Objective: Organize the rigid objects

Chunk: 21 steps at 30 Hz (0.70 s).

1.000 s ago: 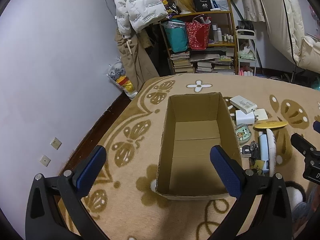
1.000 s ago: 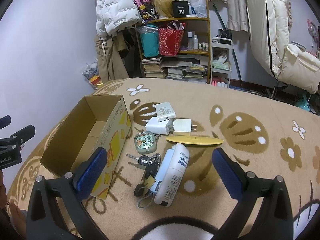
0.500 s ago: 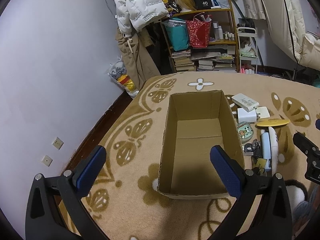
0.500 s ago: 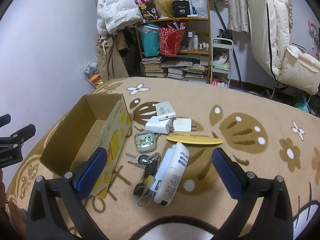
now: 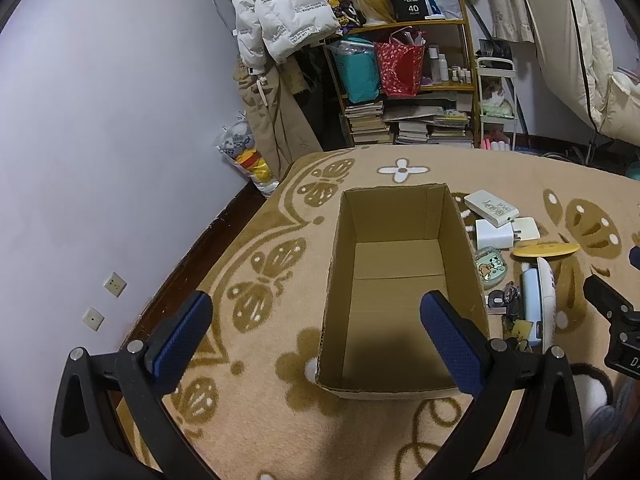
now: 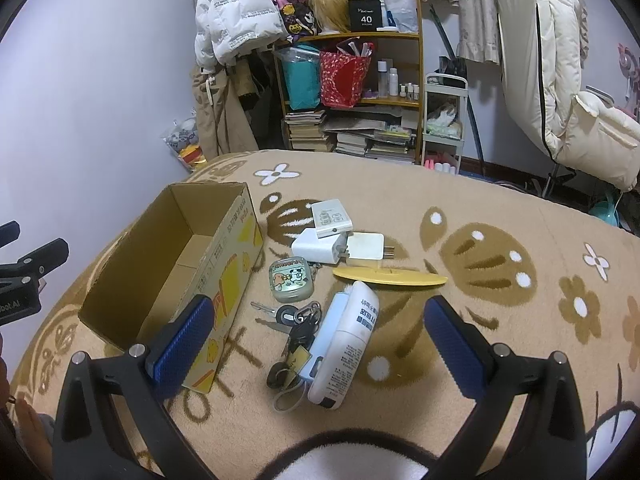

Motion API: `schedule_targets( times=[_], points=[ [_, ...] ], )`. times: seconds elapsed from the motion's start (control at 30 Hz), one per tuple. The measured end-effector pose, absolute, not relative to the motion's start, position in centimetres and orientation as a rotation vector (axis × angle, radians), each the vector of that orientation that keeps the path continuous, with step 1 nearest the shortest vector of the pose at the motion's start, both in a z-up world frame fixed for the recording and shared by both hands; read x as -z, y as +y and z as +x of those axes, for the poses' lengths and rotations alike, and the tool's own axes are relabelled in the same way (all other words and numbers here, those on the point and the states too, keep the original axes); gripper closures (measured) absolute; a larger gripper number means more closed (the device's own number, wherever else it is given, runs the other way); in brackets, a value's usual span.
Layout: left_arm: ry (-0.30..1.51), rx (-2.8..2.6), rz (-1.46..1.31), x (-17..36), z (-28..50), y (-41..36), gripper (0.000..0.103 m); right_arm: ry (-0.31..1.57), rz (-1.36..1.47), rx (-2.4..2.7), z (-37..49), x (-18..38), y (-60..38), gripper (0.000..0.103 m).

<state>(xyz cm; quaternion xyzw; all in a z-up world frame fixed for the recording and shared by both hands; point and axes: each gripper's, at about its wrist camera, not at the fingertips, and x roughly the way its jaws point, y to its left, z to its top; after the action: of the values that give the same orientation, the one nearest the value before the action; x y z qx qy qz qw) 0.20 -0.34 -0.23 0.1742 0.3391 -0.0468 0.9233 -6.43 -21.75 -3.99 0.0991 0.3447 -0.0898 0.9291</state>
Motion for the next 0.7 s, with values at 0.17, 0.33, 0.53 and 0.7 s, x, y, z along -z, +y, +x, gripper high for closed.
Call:
schedule_targets(
  times=[0.17, 0.33, 0.53, 0.7],
  points=[
    [0.698, 0.096, 0.359, 0.23, 0.27, -0.43, 0.0, 0.708, 0.203, 0.184, -6.48, 4.0, -21.72, 0.0],
    [0.701, 0.094, 0.36, 0.28, 0.29, -0.43, 0.0, 0.709, 0.201, 0.184, -6.43, 4.0, -21.67, 0.0],
    [0.701, 0.093, 0.361, 0.45, 0.21, -0.45, 0.0, 0.711, 0.201, 0.187, -6.49, 4.01, -21.62, 0.0],
    [0.702, 0.094, 0.362, 0.5, 0.19, -0.42, 0.0, 0.712, 0.198, 0.185, -6.46, 3.96, -21.58, 0.0]
  ],
)
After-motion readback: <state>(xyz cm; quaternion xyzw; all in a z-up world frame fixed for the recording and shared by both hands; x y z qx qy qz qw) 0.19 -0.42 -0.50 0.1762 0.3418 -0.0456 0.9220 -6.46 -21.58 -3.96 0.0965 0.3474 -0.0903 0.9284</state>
